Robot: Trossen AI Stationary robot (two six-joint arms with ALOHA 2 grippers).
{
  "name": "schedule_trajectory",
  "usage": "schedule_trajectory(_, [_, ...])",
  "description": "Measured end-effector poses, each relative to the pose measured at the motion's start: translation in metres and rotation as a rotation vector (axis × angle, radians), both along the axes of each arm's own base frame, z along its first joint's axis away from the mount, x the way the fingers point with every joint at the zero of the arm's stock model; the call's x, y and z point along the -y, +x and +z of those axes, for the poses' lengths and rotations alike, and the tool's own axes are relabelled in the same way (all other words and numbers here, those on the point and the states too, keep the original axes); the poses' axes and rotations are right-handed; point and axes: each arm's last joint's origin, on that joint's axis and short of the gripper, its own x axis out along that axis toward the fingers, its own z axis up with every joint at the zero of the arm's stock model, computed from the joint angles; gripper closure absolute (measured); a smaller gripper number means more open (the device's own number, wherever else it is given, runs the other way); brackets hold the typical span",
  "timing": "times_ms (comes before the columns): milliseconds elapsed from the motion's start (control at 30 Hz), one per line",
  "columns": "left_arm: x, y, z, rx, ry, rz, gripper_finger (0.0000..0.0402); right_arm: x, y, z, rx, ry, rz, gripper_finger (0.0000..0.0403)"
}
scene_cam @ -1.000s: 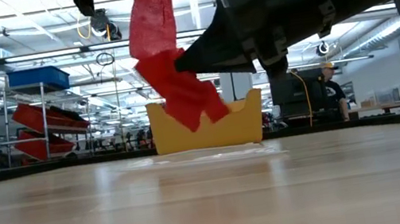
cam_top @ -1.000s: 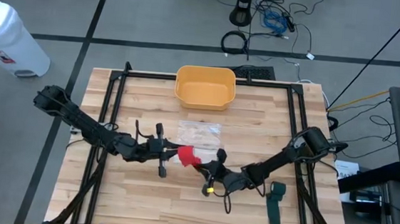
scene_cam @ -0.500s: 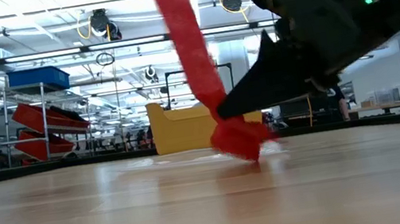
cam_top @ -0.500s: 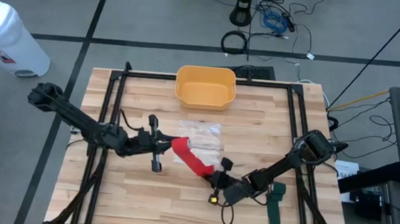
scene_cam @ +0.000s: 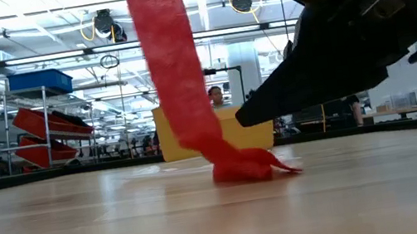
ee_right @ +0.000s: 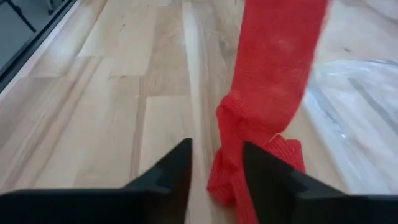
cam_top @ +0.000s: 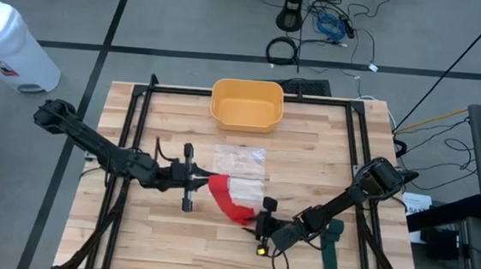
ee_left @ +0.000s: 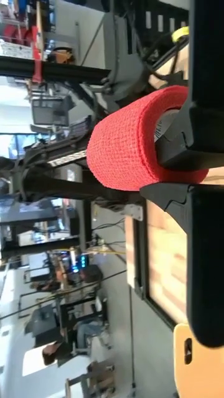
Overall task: Roll bandage
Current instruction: Roll the red bandage
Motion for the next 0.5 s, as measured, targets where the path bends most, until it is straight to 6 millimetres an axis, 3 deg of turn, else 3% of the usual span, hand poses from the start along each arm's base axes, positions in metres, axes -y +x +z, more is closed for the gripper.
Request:
schedule_trajectory(200, [0.001, 0.0, -0.004, -0.037, -0.017, -0.02, 0.0389, -0.001, -0.003, 0.021, 0.061, -0.017, -0.029, 0.0207])
schedule_trajectory(500, [0.001, 0.0, -0.009, -0.08, -0.017, -0.031, 0.0389, 0.005, -0.012, 0.062, 0.106, -0.085, -0.004, 0.021])
